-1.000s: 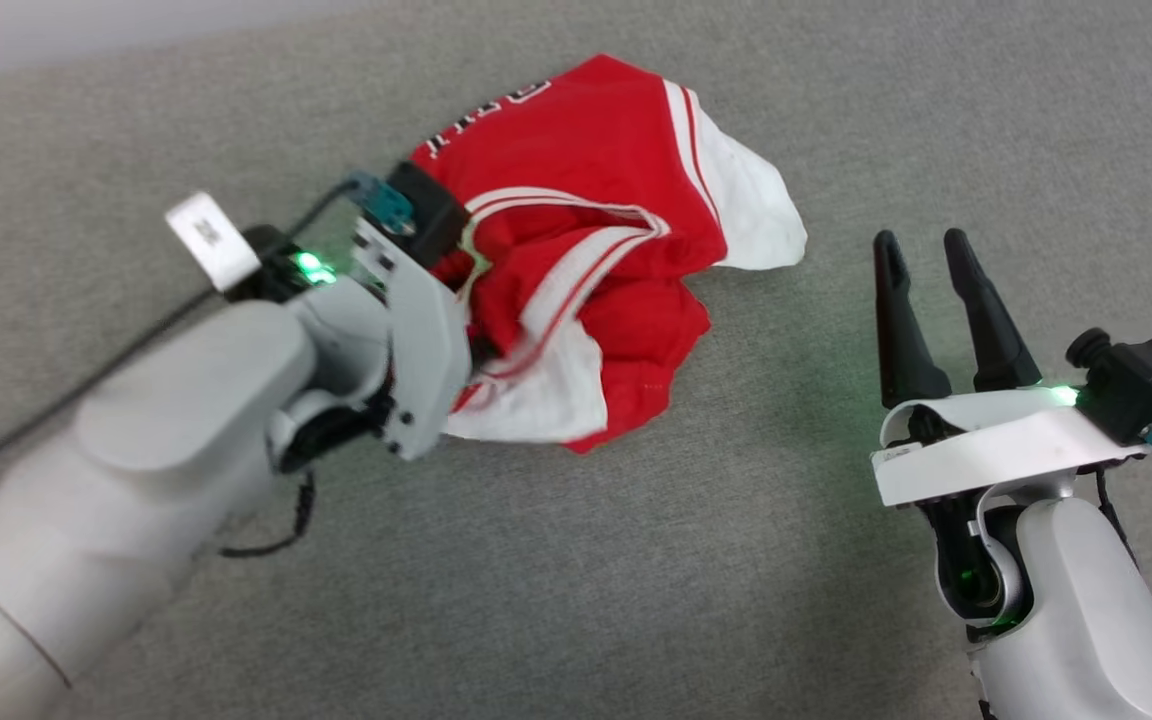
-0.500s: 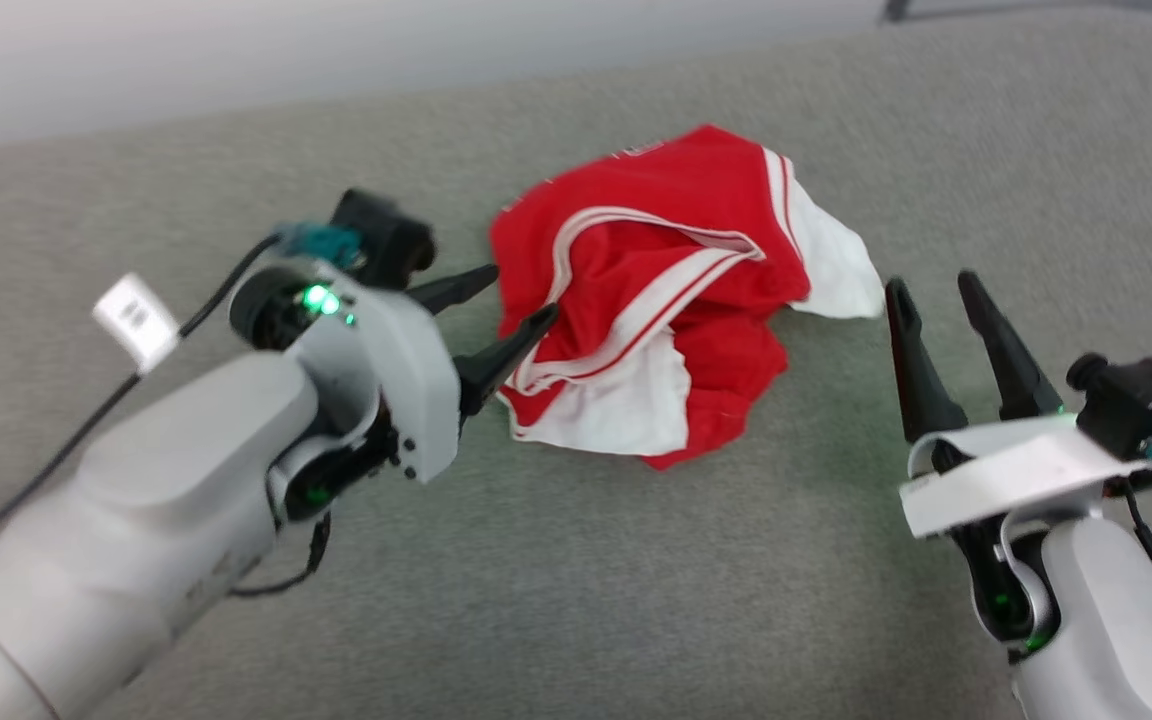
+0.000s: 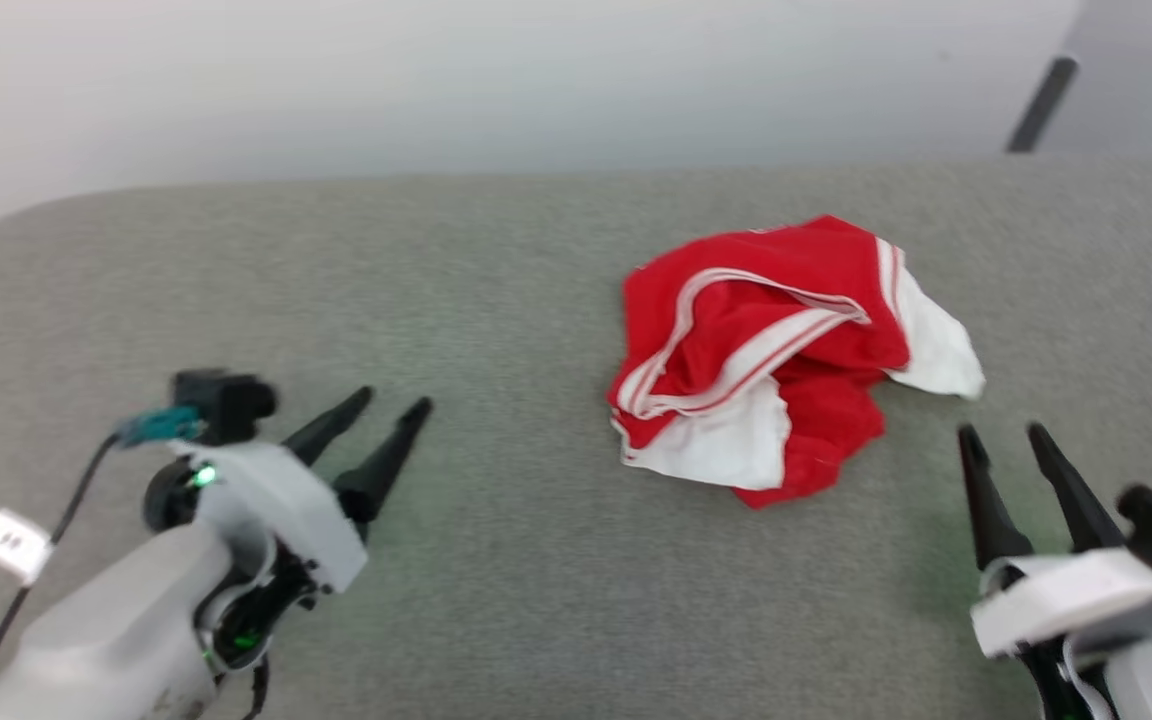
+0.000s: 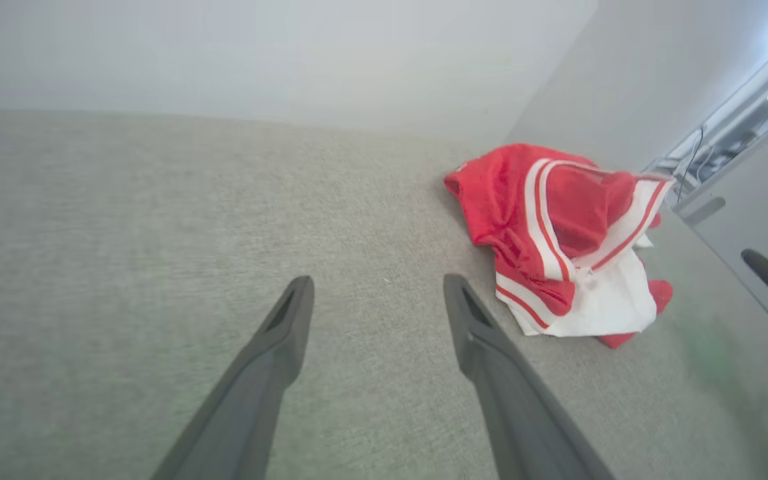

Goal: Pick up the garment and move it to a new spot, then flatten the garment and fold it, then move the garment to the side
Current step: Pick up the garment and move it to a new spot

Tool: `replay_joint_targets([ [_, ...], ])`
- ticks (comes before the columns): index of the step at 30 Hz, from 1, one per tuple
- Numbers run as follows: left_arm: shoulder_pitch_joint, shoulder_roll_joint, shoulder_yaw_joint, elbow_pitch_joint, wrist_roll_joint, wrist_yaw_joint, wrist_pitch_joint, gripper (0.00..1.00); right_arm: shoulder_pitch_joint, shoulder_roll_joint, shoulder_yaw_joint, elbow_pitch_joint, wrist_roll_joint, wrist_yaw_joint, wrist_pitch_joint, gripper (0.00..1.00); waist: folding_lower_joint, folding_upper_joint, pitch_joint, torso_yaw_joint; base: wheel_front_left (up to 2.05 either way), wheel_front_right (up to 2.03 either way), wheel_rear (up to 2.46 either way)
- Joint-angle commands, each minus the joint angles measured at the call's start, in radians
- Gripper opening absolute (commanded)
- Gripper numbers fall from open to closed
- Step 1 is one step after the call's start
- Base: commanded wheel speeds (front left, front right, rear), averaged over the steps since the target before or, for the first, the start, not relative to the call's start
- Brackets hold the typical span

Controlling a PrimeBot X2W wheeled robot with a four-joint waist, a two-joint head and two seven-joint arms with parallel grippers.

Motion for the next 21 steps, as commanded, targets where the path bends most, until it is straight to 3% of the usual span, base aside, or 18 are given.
replay_joint_targets([
  [1, 0.02, 0.001, 0.027, 0.002, 0.015, 0.002, -0.004, 1.0, 0.022, -0.004, -0.01, -0.001, 0.014, 0.0, -0.001, 1.0, 0.0, 0.0, -0.05, 0.058, 0.0, 0.0, 0.0],
  [5, 0.159, -0.004, 0.17, -0.005, 0.077, 0.002, -0.003, 1.0, 0.076, -0.009, -0.043, -0.014, 0.009, 0.0, 0.007, 1.0, 0.0, 0.0, -0.068, 0.082, 0.0, 0.0, 0.0],
  [14, 0.446, -0.037, 0.475, -0.097, 0.273, 0.054, -0.003, 1.0, 0.166, -0.017, -0.097, -0.067, 0.009, 0.0, 0.048, 1.0, 0.0, 0.0, -0.12, 0.103, 0.0, 0.0, 0.0],
  [21, 0.634, -0.108, 0.724, -0.227, 0.453, 0.102, -0.003, 1.0, 0.175, -0.026, -0.111, -0.12, -0.001, 0.0, 0.084, 1.0, 0.0, 0.0, -0.153, 0.086, 0.0, 0.0, 0.0],
])
